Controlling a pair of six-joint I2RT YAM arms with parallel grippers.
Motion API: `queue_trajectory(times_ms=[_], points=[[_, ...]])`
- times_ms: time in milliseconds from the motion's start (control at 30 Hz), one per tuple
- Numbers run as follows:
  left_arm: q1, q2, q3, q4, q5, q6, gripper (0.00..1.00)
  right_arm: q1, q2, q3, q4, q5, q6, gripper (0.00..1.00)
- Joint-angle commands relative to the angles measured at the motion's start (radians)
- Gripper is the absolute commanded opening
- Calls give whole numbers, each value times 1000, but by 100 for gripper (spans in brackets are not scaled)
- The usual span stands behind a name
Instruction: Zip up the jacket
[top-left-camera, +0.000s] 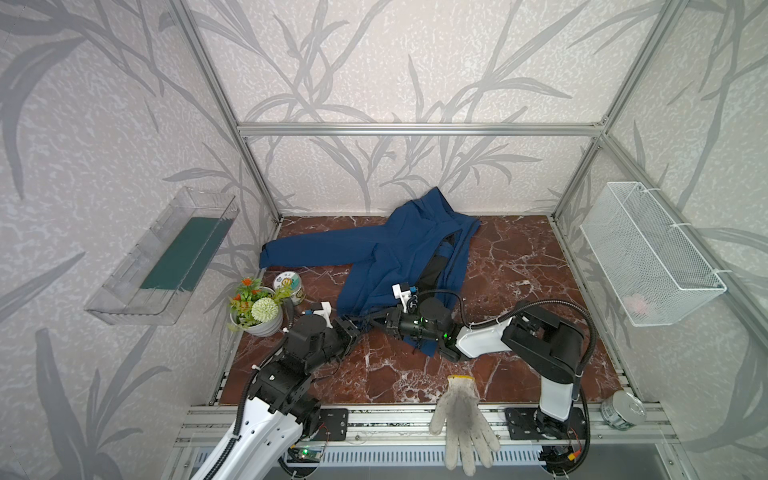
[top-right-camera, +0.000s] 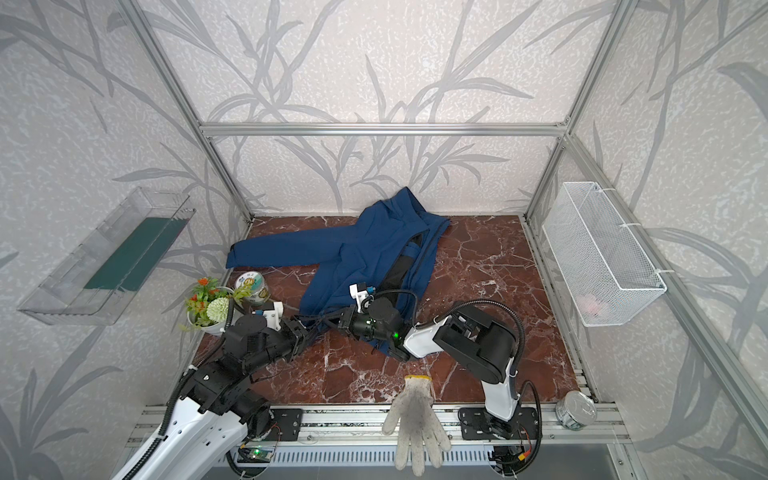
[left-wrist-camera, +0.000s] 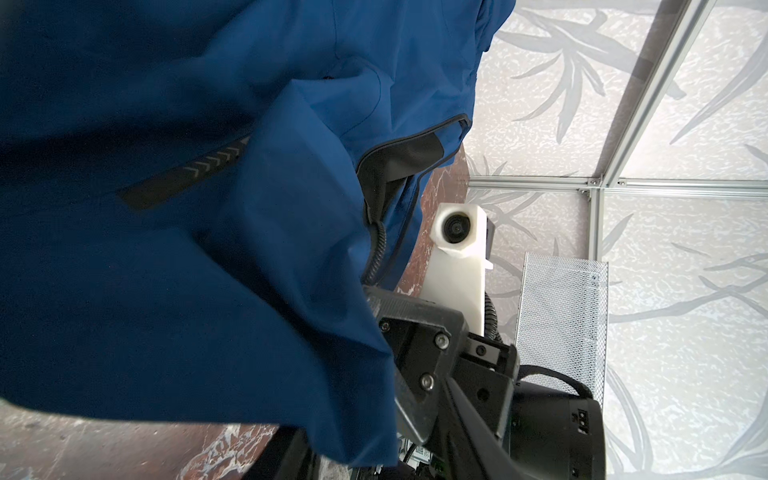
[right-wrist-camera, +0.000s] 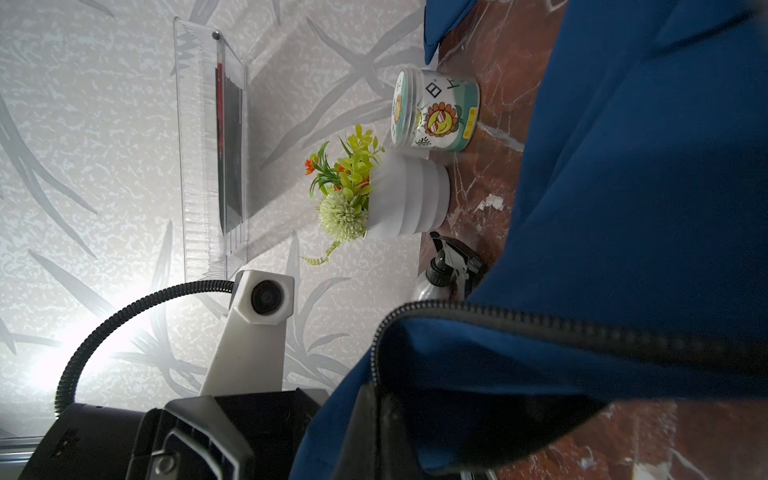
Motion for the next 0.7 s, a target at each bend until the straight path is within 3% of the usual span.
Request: queue_trajectory(times_ms=[0, 133, 400, 667], points=[[-3, 0, 12, -19, 6, 15, 47, -5, -43, 19, -18, -24, -25, 0], [-1, 3, 6, -14, 7, 13, 41, -5, -45, 20, -23, -26, -26, 0], [-2, -2, 4, -31, 1, 18, 16, -4, -45, 17, -18, -26, -25, 0], [-3, -3, -2, -41, -3, 19, 0, -7, -61, -1, -20, -20, -27, 0]])
